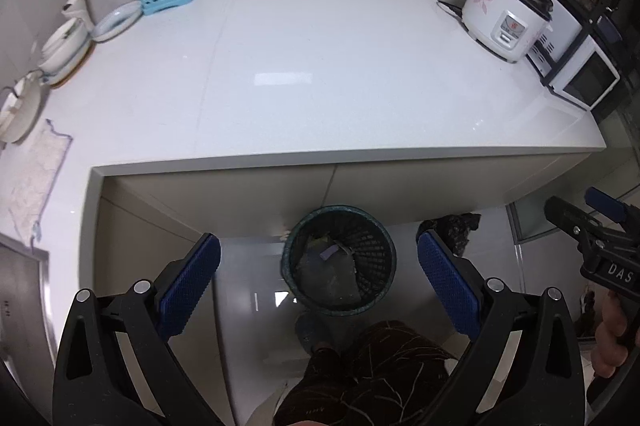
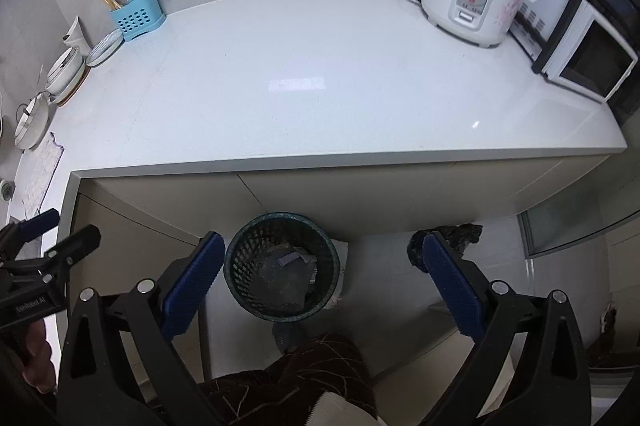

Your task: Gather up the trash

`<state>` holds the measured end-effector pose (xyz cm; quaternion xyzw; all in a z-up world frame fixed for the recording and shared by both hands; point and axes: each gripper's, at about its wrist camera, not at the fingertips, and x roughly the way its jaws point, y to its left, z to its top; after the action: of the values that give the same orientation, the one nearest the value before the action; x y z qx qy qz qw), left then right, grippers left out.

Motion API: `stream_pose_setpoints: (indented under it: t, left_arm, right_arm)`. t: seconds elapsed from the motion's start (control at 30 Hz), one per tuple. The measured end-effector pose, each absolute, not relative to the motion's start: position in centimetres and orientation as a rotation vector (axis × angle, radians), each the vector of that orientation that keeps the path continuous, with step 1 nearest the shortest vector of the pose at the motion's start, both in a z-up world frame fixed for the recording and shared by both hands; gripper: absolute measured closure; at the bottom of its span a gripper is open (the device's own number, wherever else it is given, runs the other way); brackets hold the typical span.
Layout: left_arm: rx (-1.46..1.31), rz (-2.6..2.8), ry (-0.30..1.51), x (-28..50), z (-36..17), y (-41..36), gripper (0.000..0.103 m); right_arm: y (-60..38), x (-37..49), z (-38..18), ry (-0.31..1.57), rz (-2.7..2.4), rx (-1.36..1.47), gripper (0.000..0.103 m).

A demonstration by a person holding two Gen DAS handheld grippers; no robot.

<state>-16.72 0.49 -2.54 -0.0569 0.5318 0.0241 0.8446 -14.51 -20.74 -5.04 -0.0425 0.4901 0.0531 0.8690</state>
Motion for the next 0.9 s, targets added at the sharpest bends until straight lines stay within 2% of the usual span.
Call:
stream_pose_setpoints:
  t: [0.3,0.9]
  left_arm:
    - [-0.132,0.126,1.096,-19.1,1.6,0.3,0.006]
    - [-0.120,0.104,1.118,-19.9,0.6,-1.2,0.007]
  right_arm:
    - [-20.6,-18.6,-1.1,0.996,0.130,-0.068,0.008]
    - [-19.9,-19.7,-1.4,1.003,0.172,-0.071,0.008]
